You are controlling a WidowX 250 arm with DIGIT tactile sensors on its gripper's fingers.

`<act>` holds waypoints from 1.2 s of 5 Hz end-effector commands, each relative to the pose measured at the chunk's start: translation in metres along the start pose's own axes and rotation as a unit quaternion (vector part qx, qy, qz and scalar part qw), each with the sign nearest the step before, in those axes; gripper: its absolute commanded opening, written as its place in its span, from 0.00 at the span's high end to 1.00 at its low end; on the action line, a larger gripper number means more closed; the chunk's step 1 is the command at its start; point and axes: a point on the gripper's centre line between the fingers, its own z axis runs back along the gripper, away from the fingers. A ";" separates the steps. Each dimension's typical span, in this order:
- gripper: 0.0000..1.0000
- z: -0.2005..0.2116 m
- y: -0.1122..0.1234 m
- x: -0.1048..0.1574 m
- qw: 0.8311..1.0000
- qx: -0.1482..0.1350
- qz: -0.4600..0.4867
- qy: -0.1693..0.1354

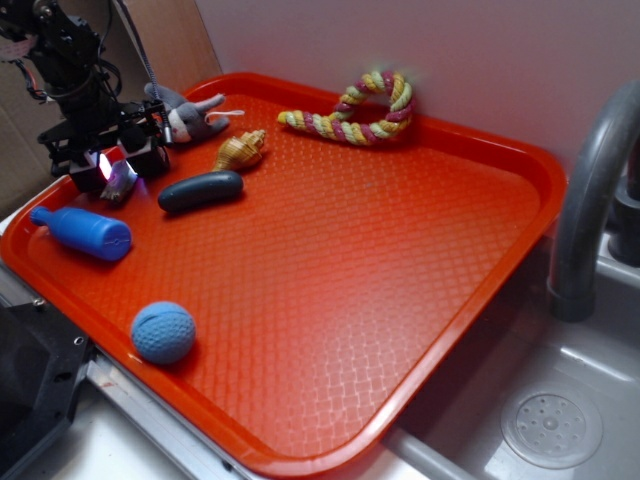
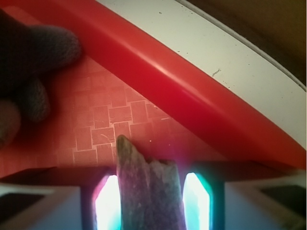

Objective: Grab the wood chip.

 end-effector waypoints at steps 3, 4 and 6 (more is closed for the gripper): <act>1.00 0.083 0.016 -0.041 0.985 -0.074 -0.154 0.028; 1.00 0.134 -0.008 -0.066 0.953 -0.169 -0.250 -0.028; 1.00 0.239 -0.048 -0.081 0.944 -0.168 -0.282 -0.032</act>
